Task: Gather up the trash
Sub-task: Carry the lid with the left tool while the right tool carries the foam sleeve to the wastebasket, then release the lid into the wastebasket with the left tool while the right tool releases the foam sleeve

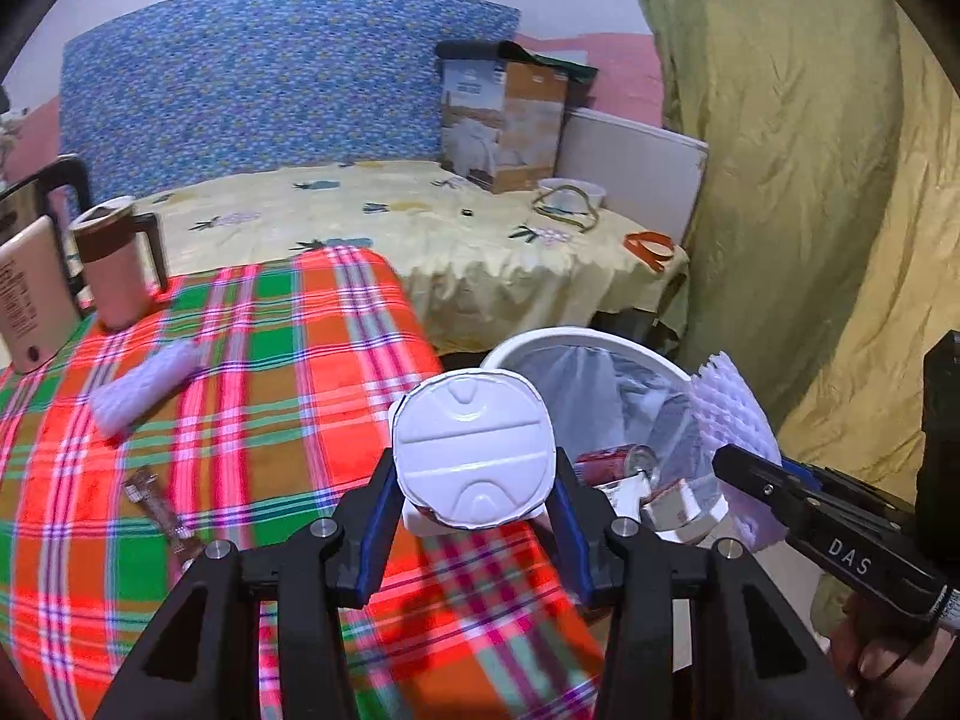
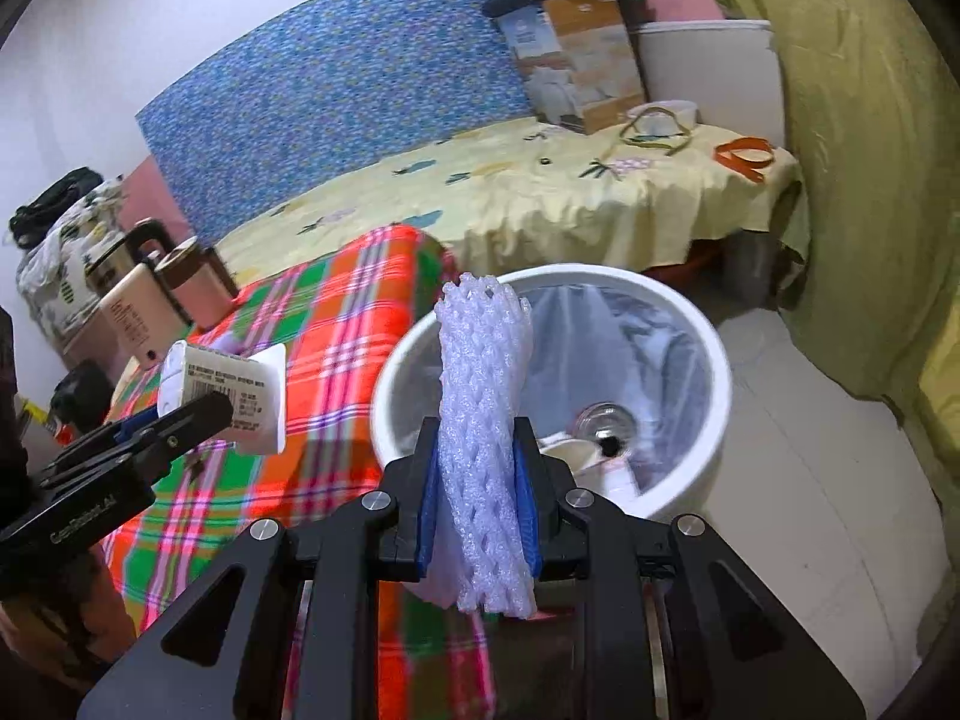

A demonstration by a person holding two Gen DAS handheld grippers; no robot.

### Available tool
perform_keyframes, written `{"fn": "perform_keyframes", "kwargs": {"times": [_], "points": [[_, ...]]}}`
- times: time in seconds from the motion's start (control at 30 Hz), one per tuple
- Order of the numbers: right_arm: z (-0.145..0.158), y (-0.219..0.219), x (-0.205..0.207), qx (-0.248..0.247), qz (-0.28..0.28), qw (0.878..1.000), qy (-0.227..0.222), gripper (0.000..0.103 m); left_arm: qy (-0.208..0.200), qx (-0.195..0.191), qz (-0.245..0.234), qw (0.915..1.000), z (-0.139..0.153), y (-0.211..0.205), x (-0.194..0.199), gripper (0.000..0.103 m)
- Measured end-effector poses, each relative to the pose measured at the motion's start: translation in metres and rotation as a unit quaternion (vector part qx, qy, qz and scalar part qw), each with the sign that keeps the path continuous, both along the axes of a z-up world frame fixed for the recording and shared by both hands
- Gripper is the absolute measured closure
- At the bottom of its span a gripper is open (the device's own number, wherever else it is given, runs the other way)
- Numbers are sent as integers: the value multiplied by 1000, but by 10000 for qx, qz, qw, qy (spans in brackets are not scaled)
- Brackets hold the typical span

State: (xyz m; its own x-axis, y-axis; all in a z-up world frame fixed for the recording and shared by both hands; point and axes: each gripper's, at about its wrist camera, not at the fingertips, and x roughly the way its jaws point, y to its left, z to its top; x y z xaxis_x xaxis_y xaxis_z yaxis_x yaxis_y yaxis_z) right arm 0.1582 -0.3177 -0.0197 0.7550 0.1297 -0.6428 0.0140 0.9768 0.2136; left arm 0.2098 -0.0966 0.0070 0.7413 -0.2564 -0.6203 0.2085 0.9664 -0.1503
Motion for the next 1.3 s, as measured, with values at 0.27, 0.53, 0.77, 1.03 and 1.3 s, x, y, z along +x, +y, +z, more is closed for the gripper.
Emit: {"fn": "perform_keyframes", "kwargs": {"times": [0.27,0.53,0.77,1.03,1.3], "points": [[-8,-18,7,-27,-172,9998,114,79,43,-2,-350,9994,-6,-31,19,57],[-16,-28,18,-62,-168,9995,274,79,147,40,-592,9981,-20,-51,34,56],[-28,-32,28,-64,-116,9986,510,76,307,-10,-716,9970,-32,-57,49,55],[-26,-34,25,23,-90,9989,460,50,279,-152,-801,9963,-34,-57,53,54],[-17,-28,16,5,-101,9994,340,49,172,-307,-702,9969,-23,-43,43,54]]}}
